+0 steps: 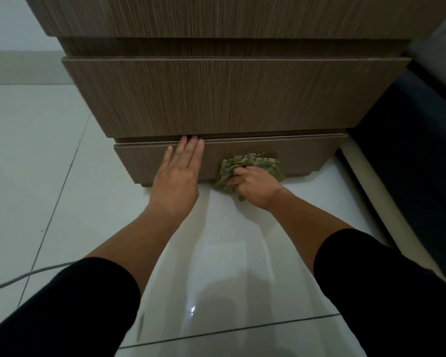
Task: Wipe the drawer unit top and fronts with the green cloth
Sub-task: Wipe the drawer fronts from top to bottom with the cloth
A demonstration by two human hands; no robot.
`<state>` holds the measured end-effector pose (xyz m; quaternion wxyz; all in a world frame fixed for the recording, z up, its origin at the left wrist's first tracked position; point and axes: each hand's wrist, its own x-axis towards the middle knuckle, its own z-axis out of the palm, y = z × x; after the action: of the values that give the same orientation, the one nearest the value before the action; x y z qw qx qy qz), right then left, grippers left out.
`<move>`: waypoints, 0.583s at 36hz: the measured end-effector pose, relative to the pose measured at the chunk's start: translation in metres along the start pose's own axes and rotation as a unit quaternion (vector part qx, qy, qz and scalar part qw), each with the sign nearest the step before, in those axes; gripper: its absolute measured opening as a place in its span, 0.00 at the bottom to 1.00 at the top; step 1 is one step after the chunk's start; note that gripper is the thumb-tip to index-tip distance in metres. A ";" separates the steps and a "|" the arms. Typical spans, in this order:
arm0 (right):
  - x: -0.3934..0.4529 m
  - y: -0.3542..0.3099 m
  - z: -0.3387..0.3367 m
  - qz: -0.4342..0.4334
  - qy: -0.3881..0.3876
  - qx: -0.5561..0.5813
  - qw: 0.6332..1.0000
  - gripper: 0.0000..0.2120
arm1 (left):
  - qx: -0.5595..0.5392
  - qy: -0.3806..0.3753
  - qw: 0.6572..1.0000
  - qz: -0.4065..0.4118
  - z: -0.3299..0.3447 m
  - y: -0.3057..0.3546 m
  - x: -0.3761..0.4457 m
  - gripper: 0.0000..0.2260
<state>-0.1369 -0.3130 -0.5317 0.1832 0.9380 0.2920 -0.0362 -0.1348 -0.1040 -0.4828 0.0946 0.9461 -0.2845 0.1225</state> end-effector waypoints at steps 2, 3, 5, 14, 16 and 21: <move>-0.008 0.007 0.005 -0.001 0.018 -0.003 1.000 0.08 | -0.004 -0.002 1.000 0.003 0.003 0.010 0.005 0.30; -0.013 0.011 0.007 -0.007 0.030 -0.004 1.000 0.08 | -0.005 -0.003 1.000 0.004 0.004 0.015 0.007 0.30; -0.020 0.016 0.008 -0.004 0.025 0.004 1.000 0.10 | -0.006 -0.006 1.000 0.002 0.006 0.021 0.010 0.31; -0.061 0.046 0.037 0.053 0.034 0.058 0.996 0.12 | 0.005 -0.002 1.000 0.000 0.016 0.047 0.019 0.32; -0.069 0.050 0.040 0.068 0.036 0.078 0.994 0.10 | 0.004 -0.001 1.000 0.002 0.019 0.053 0.020 0.32; -0.090 0.062 0.056 0.100 0.095 0.115 0.984 0.10 | 0.006 0.005 1.000 0.002 0.024 0.064 0.024 0.32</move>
<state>-0.1740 -0.4287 -0.5480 0.0481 0.9765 0.2063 0.0386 -0.1469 -0.1750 -0.4923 0.0900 0.9456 -0.2849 0.1286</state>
